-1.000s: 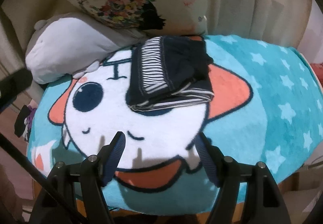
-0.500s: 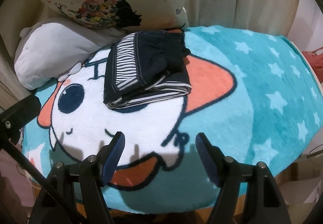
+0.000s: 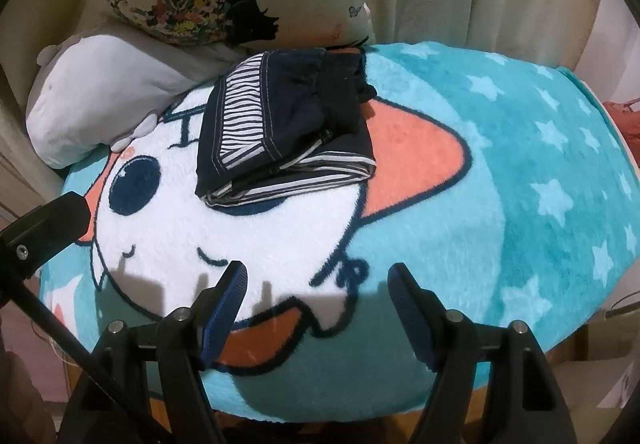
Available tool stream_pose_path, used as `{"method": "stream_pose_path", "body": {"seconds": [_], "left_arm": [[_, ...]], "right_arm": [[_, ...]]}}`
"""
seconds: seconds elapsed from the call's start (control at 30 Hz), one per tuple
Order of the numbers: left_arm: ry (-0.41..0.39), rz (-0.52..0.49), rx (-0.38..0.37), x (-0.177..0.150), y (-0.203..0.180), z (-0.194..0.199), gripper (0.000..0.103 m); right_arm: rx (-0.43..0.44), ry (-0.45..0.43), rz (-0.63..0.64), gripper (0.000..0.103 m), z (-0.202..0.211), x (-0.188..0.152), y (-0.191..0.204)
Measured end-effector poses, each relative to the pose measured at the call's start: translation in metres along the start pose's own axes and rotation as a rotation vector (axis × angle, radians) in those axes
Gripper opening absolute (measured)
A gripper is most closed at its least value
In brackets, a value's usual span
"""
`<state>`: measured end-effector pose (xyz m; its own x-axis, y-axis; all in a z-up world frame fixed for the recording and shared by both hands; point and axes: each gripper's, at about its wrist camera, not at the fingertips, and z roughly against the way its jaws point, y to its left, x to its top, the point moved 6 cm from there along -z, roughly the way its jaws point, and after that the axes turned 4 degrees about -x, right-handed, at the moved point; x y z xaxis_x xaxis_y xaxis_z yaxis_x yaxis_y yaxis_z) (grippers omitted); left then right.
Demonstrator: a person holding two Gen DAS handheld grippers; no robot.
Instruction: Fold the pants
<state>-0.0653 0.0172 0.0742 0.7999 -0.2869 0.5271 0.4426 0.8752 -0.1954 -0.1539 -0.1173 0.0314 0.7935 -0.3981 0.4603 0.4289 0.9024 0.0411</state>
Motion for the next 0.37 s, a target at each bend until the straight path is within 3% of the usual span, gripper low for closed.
{"method": "stream_pose_path", "body": {"seconds": [0.37], "left_arm": [[0.015, 0.005, 0.003, -0.0034, -0.0016, -0.0042, 0.103]], "right_arm": [[0.003, 0.003, 0.002, 0.078, -0.0011, -0.0002, -0.0012]]}}
